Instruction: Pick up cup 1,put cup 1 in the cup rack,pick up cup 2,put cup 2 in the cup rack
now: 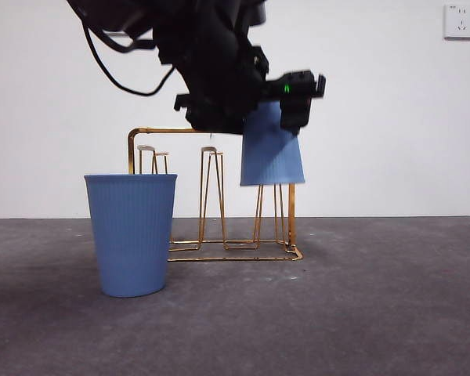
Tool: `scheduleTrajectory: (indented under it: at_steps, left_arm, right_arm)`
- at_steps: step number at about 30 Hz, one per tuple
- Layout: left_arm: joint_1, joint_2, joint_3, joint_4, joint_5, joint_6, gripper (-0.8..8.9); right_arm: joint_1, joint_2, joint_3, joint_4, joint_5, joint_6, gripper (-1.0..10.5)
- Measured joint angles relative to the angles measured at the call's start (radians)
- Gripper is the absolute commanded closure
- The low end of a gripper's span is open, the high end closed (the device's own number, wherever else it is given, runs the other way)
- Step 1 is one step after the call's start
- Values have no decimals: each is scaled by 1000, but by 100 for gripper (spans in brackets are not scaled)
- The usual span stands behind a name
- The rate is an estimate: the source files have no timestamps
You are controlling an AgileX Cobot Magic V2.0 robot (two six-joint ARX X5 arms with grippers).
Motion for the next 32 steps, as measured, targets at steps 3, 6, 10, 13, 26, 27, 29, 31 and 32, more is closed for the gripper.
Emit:
scheduleTrajectory:
  at_steps: [3, 6, 10, 13, 26, 27, 29, 31, 32]
  left_arm:
    - [0, 22, 0, -1, 0, 0, 821]
    - [0, 34, 0, -1, 0, 0, 822]
    - [0, 46, 0, 0, 0, 0, 822]
    - [0, 61, 0, 0, 0, -1, 822]
    - [2, 99, 0, -14, -2, -34, 814]
    - [2, 99, 0, -15, -1, -35, 811]
    - [3, 99, 0, -15, -1, -37, 770]
    - [6, 99, 0, -15, 0, -37, 620]
    - [6, 99, 0, -16, 0, -37, 548]
  right_arm:
    - [0, 0, 0, 0, 0, 0, 722]
    - [0, 0, 0, 0, 0, 0, 722]
    - [0, 0, 0, 0, 0, 0, 722]
    - [0, 0, 0, 0, 0, 0, 722]
    - [0, 0, 0, -2, 0, 0, 725]
    - [0, 0, 0, -2, 0, 0, 725]
    - [0, 0, 0, -2, 0, 0, 725]
    - [0, 0, 0, -3, 0, 0, 725]
    - [0, 0, 0, -5, 0, 0, 725]
